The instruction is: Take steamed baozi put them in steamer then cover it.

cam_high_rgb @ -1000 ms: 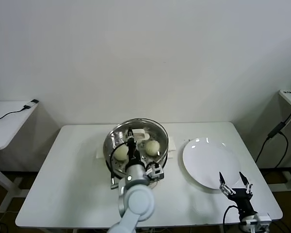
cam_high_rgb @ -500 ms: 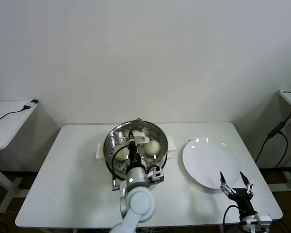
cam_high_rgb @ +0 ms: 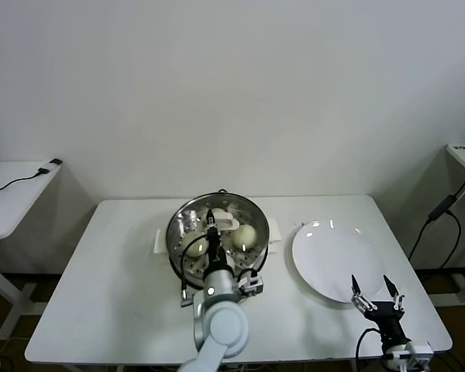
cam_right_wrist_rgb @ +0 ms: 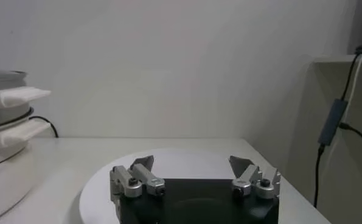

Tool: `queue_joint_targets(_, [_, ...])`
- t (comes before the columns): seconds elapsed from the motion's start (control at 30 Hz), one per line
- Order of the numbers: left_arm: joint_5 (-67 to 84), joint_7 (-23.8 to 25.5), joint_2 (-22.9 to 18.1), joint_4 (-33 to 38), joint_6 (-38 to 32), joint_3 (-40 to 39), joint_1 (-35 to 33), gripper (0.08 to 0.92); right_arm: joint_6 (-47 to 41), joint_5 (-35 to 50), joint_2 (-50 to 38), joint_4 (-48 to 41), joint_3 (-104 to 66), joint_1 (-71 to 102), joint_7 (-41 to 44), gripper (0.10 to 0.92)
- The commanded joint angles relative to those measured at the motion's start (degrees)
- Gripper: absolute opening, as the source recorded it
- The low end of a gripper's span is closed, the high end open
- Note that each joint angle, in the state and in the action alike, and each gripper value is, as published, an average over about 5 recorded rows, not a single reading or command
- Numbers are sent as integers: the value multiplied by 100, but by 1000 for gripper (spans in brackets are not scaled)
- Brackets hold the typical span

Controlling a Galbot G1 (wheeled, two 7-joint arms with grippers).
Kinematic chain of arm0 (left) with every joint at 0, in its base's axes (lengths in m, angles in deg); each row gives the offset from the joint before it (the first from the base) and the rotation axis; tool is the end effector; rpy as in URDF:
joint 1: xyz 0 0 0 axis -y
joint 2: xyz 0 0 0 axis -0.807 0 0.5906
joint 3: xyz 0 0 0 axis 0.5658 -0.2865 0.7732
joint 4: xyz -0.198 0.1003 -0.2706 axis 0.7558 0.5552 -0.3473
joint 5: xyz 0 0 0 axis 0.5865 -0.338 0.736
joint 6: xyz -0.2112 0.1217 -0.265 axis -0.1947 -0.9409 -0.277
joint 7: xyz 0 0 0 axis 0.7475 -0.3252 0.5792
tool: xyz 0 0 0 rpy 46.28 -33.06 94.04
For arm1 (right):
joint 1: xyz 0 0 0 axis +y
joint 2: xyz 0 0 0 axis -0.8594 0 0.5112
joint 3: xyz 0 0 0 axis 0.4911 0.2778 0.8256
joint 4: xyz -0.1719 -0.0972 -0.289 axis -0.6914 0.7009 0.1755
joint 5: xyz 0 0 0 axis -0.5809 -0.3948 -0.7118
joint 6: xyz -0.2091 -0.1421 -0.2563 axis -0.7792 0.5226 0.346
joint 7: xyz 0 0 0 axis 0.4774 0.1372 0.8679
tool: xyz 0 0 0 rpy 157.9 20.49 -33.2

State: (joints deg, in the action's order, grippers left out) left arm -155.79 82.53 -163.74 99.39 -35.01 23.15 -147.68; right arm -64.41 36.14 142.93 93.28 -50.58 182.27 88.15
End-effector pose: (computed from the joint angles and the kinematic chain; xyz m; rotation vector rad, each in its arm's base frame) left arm 0.2803 -0.1847 -0.2860 0.1889 -2.1155 -2.0866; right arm 0.1653 -0.1362 -0.3813 -0.0702 -2.9649 0.0380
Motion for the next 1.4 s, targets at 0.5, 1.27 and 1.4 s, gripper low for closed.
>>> queue_joint_targets(0.5, [533, 178, 605, 833, -94, -208, -190, 456, -66, 1, -116, 70, 75, -7, 24, 823])
queue_joint_targets(1.27, [9612, -2814, 1011, 2317, -4485, 3924, -2524, 823, 187, 46, -95, 159, 422, -141, 22, 823])
queue_joint_targets(1.4, [11661, -2370, 1253, 1682, -4989, 4846, -2766, 823, 268, 23, -90, 48, 424, -156, 22, 823])
